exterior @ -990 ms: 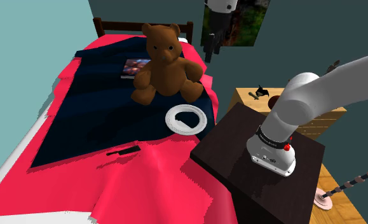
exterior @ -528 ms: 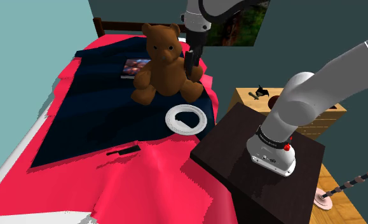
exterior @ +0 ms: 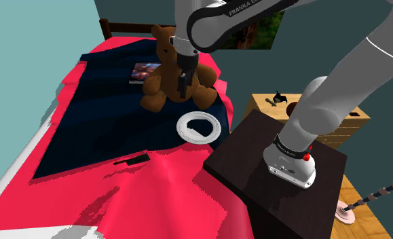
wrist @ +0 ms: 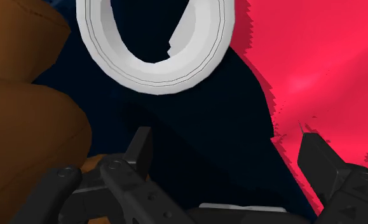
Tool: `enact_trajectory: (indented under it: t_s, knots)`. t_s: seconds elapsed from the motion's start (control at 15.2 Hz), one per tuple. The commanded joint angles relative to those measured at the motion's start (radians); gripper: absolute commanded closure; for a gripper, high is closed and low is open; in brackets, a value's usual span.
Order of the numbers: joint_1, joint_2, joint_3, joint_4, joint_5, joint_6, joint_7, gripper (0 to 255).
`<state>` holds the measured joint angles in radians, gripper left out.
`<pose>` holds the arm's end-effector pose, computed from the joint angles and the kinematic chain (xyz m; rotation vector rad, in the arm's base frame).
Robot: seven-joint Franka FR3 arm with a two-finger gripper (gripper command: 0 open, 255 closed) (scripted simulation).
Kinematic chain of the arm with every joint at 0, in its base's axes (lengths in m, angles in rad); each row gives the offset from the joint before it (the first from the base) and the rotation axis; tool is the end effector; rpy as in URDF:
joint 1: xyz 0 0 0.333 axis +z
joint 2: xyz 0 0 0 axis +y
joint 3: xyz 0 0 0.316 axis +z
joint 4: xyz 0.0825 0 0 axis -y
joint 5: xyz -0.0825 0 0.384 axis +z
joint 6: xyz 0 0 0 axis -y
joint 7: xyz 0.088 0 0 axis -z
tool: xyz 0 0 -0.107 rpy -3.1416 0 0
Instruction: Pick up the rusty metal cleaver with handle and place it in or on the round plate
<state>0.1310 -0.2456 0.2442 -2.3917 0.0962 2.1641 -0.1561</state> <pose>0.4269 0.1737 0.4110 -3.0329 -0.7282 -0.0159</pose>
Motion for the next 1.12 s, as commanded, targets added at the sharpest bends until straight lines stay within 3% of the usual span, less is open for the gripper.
enact_trajectory:
  t_s: [0.0,0.53,1.06]
  knots:
    - [0.012,0.082,0.023,0.028,-0.014,0.057,0.004,0]
    - [0.065,0.363,0.084,0.167,-0.116,0.201,0.033,0]
    - [0.162,0.642,0.093,0.361,-0.256,0.277,0.073,0]
